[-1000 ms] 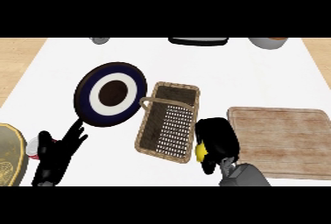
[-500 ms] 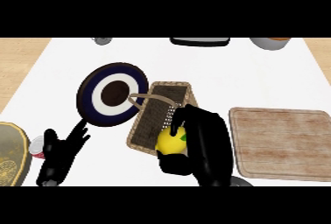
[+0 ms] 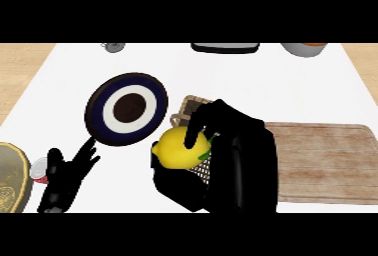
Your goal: Pick the lemon from the cutting board and place it in the basket
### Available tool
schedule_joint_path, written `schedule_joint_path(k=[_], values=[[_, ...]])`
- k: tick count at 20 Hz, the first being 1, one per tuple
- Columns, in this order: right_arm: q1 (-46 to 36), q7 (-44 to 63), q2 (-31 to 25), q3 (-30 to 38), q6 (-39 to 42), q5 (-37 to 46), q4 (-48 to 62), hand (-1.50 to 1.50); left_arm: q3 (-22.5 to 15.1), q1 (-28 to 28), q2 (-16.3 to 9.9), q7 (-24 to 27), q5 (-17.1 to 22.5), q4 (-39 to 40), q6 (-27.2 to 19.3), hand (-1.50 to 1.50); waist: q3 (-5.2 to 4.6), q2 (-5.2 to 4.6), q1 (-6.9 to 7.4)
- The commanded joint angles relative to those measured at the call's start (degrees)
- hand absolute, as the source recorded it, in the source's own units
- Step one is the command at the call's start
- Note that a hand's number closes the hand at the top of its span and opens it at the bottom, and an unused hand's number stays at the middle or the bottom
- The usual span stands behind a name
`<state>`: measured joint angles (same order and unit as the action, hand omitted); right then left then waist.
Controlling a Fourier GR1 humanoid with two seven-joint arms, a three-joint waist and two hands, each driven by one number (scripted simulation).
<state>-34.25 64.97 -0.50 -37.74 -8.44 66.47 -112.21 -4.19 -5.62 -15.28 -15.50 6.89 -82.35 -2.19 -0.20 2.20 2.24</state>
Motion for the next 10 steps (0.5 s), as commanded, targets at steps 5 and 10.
schedule_joint_path(k=[5, 10], values=[[-13.31, 19.02, 0.47, 5.27, 2.80, 2.68, 1.43, 1.50, -0.81, -2.55, 0.53, -0.81, -0.26, 1.05, 0.04, 0.00, -0.35, -0.54, 0.29], [-19.36, 20.19, 0.46, 10.15, 5.76, 0.24, 5.05, 1.50, -0.91, -1.11, 0.62, -1.91, -0.56, 0.97, -0.30, 0.00, -0.26, -1.00, -0.15]])
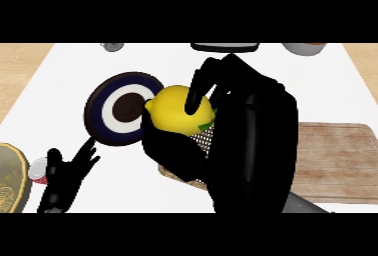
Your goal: Pick the lemon from the cutting board and place it in the basket
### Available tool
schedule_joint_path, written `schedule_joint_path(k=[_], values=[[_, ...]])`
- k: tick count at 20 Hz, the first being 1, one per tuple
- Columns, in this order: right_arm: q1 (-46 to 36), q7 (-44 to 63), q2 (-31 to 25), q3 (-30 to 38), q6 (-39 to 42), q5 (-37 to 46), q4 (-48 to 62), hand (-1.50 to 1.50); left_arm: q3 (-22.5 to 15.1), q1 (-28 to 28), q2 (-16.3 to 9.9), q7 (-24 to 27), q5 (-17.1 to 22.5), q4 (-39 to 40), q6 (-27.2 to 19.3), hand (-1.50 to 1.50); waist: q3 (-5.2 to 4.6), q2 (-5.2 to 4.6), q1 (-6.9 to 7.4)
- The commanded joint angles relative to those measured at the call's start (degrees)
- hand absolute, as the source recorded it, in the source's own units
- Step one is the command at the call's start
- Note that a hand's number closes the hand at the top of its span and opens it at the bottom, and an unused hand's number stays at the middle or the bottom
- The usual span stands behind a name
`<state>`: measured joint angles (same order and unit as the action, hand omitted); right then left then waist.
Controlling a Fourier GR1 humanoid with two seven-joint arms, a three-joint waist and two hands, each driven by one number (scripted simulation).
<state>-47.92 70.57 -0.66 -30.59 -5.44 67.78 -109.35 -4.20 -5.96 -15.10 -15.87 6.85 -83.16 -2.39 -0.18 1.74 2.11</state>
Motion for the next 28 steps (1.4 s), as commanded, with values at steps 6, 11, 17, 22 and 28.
schedule_joint_path(k=[6, 11, 17, 22, 28], values=[[-13.41, 14.63, 0.63, 7.99, 7.10, -3.78, 8.50, 1.50, 0.49, 0.68, -0.30, -1.86, 0.50, 1.60, 0.54, 0.00, -0.20, -0.77, -0.26], [-16.85, 14.63, 0.63, 10.56, 4.71, -6.05, 14.51, 1.50, 0.13, 0.09, 0.63, -0.14, -0.57, 2.94, -0.13, 0.00, -0.09, -1.35, -0.20], [-14.74, 14.63, 0.63, 14.98, -5.95, -8.83, 15.62, 1.50, -0.95, 0.94, 2.13, -0.78, -1.47, 2.02, -1.36, 0.00, 0.07, -1.75, 0.09], [-14.33, 14.62, 0.64, 13.93, -7.57, -8.19, 16.39, 1.50, -0.14, -0.95, 0.89, -1.51, -0.71, -0.04, -0.36, 0.00, 0.11, -1.46, -0.22], [-8.28, 14.35, 0.64, 10.43, -12.59, -7.56, 16.21, 1.50, 1.78, -1.66, -0.86, -0.98, 0.68, 1.20, 1.68, 0.00, 0.11, -1.67, -0.44]])
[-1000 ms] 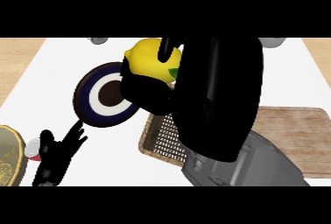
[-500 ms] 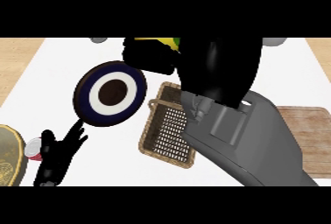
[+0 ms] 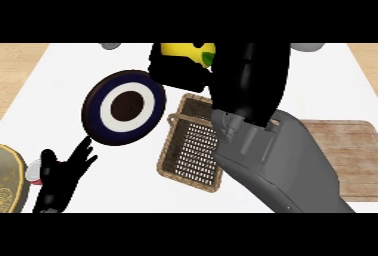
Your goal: Pick the lemon from the cutting board and place it in the basket
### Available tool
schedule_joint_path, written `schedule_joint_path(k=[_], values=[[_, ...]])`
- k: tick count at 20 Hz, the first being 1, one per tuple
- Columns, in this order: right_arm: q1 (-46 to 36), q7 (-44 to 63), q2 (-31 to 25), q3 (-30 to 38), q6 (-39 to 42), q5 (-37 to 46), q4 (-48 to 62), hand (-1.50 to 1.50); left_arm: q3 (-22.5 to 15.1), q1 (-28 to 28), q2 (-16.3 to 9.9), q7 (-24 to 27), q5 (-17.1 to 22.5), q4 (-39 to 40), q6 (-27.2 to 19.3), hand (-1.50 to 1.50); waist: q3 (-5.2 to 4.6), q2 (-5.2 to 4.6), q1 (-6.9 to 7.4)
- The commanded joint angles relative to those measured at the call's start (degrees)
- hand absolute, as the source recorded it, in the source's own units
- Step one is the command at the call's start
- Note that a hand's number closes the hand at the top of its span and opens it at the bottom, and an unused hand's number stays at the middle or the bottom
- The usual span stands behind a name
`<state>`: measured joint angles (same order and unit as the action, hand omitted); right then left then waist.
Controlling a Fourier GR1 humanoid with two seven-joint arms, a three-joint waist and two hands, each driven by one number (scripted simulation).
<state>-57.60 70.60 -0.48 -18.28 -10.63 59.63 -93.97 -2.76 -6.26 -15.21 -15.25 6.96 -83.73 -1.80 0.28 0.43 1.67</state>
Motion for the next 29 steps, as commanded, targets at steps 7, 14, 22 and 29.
schedule_joint_path(k=[7, 14, 22, 29], values=[[6.78, 13.79, 0.46, -3.65, 8.29, 5.41, -0.64, -1.50, -0.24, -0.91, 1.81, -1.18, -1.15, 2.13, -1.81, 0.00, -0.35, 0.00, -2.11], [10.56, 12.10, 0.46, -3.15, 11.44, 8.02, -10.46, -1.50, 0.50, -1.52, 1.60, -0.78, -0.63, 2.35, -0.53, 0.00, -0.32, 0.00, -2.40], [9.85, 13.28, 0.46, 3.98, 10.87, 11.23, -19.46, -1.50, 0.39, -1.60, 1.71, -0.64, -1.87, 3.08, -0.91, 0.00, -0.34, 0.09, -2.79], [18.67, 11.10, 0.47, 9.73, 20.15, 11.98, -35.03, -1.50, 1.24, -4.38, 1.93, 0.46, -1.06, 2.91, -0.36, 0.00, -0.32, 0.47, -4.17]])
